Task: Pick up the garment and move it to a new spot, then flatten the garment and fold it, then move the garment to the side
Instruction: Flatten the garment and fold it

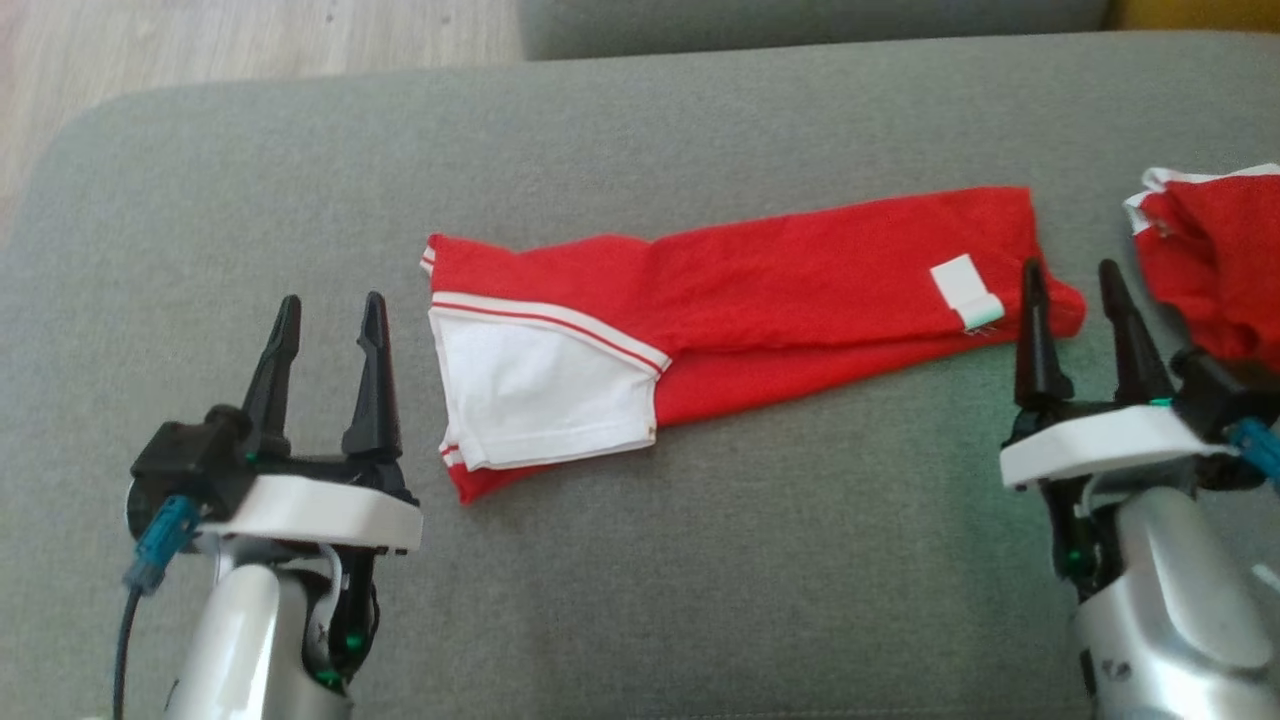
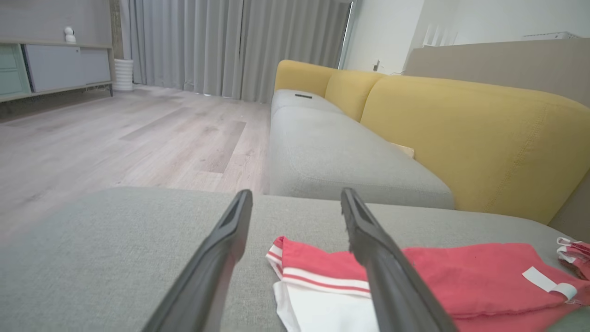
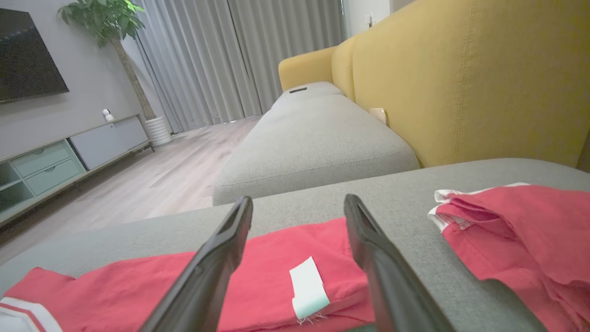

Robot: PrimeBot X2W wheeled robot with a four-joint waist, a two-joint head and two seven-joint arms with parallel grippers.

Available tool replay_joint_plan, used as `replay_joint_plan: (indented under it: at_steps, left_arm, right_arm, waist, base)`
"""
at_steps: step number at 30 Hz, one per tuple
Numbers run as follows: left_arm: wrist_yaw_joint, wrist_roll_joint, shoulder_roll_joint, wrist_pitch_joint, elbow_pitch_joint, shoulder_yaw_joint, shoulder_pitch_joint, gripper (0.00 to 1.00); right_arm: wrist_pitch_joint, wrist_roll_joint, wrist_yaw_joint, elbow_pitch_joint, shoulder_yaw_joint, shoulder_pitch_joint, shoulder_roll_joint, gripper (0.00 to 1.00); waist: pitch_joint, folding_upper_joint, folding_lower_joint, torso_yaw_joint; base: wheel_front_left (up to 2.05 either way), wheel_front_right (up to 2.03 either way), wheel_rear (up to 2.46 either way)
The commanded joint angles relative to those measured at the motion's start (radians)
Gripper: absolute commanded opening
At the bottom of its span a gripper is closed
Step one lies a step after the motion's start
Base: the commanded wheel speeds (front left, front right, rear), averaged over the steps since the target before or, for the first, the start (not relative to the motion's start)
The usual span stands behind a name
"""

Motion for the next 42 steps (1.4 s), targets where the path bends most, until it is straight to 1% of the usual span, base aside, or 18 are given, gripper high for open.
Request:
replay_joint_plan:
  at_steps: [1,7,11,14,18,23,26,27,28,29,33,39,42]
  left_arm:
    - [-0.01,0.01,0.003,-0.005,-0.028,0.041,-0.055,1.0]
    - [-0.049,0.029,-0.01,-0.005,-0.018,0.042,-0.084,1.0]
    - [-0.062,0.028,-0.012,-0.005,-0.01,0.026,-0.103,1.0]
    - [-0.062,0.015,-0.013,-0.005,-0.008,0.016,-0.113,1.0]
    - [-0.059,0.012,-0.013,-0.005,-0.007,0.019,-0.117,1.0]
    - [-0.056,0.015,-0.013,-0.005,-0.004,0.026,-0.116,1.0]
    - [-0.054,0.014,-0.013,-0.005,-0.003,0.024,-0.114,1.0]
    - [-0.054,0.013,-0.013,-0.005,-0.002,0.023,-0.112,1.0]
    - [-0.054,0.012,-0.013,-0.005,-0.001,0.023,-0.11,1.0]
    - [-0.054,0.011,-0.013,-0.005,0.001,0.022,-0.108,1.0]
    - [-0.053,0.01,-0.013,-0.005,0.005,0.022,-0.101,1.0]
    - [-0.052,0.004,-0.013,-0.005,0.01,0.024,-0.086,1.0]
    - [-0.051,0.003,-0.013,-0.005,0.013,0.031,-0.07,1.0]
  right_arm:
    - [-0.007,-0.008,-0.001,-0.012,0.002,-0.06,-0.008,1.0]
    - [0.053,-0.057,-0.001,0.153,-0.166,-0.161,-0.018,1.0]
    - [0.097,-0.124,-0.001,0.275,-0.272,-0.229,-0.03,1.0]
    - [0.123,-0.164,-0.001,0.355,-0.321,-0.268,-0.031,1.0]
    - [0.135,-0.189,-0.001,0.458,-0.344,-0.304,-0.02,1.0]
    - [0.146,-0.21,-0.001,0.544,-0.354,-0.317,-0.011,1.0]
    - [0.141,-0.212,-0.001,0.569,-0.348,-0.323,-0.005,1.0]
    - [0.136,-0.211,-0.001,0.579,-0.344,-0.326,-0.003,0.78]
    - [0.127,-0.208,-0.001,0.585,-0.341,-0.33,-0.001,0.23]
    - [0.116,-0.207,-0.001,0.589,-0.338,-0.334,0.0,0.0]
    - [0.068,-0.2,-0.001,0.594,-0.34,-0.339,-0.017,0.0]
    - [0.017,-0.214,-0.001,0.571,-0.397,-0.312,-0.074,0.0]
    - [0.005,-0.211,-0.001,0.552,-0.402,-0.3,-0.05,0.0]
  waist:
    - [0.016,-0.0001,0.0,0.013]
    - [0.073,-0.0001,0.0,0.053]
    - [0.105,-0.0001,0.0,0.08]
    - [0.118,-0.0001,0.0,0.093]
    - [0.122,-0.0001,0.0,0.097]
    - [0.115,-0.0001,0.0,0.087]
    - [0.111,-0.0001,0.0,0.081]
    - [0.108,-0.0001,0.0,0.077]
    - [0.105,-0.0001,0.0,0.073]
    - [0.101,-0.0001,0.0,0.069]
    - [0.085,-0.0001,0.0,0.055]
    - [0.047,-0.0001,0.0,0.041]
    - [0.027,-0.0001,0.0,0.032]
  base:
    - [0.0,0.0,0.0]
    - [0.0,0.0,0.0]
    - [0.0,0.0,0.0]
    - [0.0,0.0,0.0]
    - [0.0,0.0,0.0]
    - [0.0,0.0,0.0]
    - [0.0,0.0,0.0]
    - [0.0,0.0,0.0]
    - [0.0,0.0,0.0]
    - [0.0,0.0,0.0]
    - [0.0,0.0,0.0]
    - [0.0,0.0,0.0]
    - [0.0,0.0,0.0]
